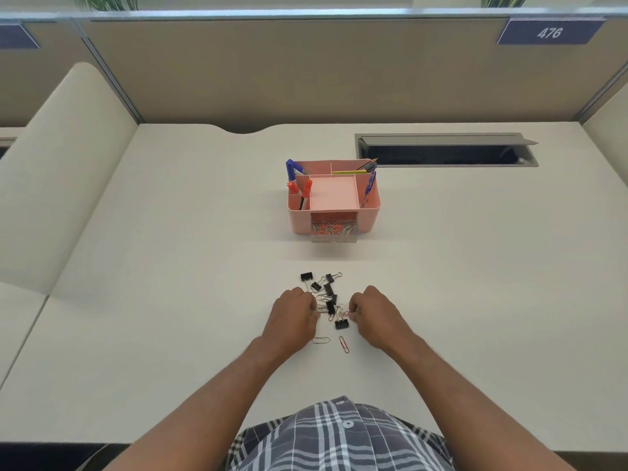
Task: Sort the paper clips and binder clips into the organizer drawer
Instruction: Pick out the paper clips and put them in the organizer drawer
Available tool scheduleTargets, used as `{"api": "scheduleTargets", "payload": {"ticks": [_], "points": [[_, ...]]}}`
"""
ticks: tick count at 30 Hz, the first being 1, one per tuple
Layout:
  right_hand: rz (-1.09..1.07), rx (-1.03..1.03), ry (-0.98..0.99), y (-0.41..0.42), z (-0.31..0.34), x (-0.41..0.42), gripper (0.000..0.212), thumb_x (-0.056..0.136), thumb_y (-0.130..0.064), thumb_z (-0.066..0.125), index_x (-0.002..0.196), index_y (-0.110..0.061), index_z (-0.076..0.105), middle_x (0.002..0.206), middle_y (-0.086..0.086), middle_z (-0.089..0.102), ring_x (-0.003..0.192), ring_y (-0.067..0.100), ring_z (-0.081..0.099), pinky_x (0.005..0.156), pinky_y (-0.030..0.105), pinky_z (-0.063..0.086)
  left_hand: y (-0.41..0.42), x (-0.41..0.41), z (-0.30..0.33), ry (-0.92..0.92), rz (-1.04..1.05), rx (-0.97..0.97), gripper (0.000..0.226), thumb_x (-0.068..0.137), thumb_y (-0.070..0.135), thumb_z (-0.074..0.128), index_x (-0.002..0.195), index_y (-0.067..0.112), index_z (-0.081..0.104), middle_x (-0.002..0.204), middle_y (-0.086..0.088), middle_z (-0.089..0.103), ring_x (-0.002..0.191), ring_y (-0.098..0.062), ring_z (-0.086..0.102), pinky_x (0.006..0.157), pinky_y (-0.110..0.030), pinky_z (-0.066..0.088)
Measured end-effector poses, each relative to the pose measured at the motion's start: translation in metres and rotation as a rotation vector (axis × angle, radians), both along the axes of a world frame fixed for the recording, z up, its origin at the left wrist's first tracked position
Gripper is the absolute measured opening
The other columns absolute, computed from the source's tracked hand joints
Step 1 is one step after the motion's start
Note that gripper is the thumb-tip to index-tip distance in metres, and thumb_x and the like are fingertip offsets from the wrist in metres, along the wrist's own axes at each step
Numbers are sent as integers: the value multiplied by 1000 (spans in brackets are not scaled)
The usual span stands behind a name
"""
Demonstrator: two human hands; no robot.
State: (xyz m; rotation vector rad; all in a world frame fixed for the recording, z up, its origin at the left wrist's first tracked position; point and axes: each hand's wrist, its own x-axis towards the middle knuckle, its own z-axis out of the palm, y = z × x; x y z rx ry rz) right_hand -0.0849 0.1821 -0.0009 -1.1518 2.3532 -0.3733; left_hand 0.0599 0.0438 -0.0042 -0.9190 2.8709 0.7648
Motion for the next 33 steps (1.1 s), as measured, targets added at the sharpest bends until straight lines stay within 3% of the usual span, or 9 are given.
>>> {"api": "scheduleTargets", "payload": {"ticks": [6,11,17,25,29,33], "points": [[11,6,10,3,0,-1,6,93,-13,55,89,-17,56,96,-1,49,85,21,50,69,31,40,-3,-2,4,-38,5,39,6,90,24,55,89,20,60,92,3,59,90,-19,52,74,-28,39],[-124,-31,-117,5,4,-9,14,90,-9,54,81,-20,55,87,-4,59,81,19,55,66,29,40,-7,-1,7,-46,59,115,11,88,16,53,91,18,63,87,6,61,84,-17,55,73,-30,46],[-197,-115,-215,3,9,-12,14,96,-19,56,105,-19,67,97,-3,64,91,16,58,78,28,45,-12,-1,11,-18,157,285,19,89,10,54,95,19,69,91,4,67,84,-18,62,78,-29,51],[-209,-144,-247,-4,12,-8,12,94,-19,58,94,-19,70,92,-7,65,85,11,58,71,24,40,-17,-2,15,72,276,431,9,92,23,62,92,23,71,78,8,65,69,-4,56,61,-18,41],[-213,-135,-253,-4,12,-8,12,93,-20,58,94,-19,70,91,-6,65,84,12,58,69,23,39,-17,-2,13,68,264,452,11,92,22,61,88,25,72,79,4,68,66,-7,55,60,-20,44],[-238,-125,-267,-2,11,-9,12,94,-21,58,95,-19,70,91,-6,65,85,11,58,68,22,39,-17,0,9,57,252,458,19,94,16,57,93,26,73,65,14,58,52,2,49,51,-12,37]]}}
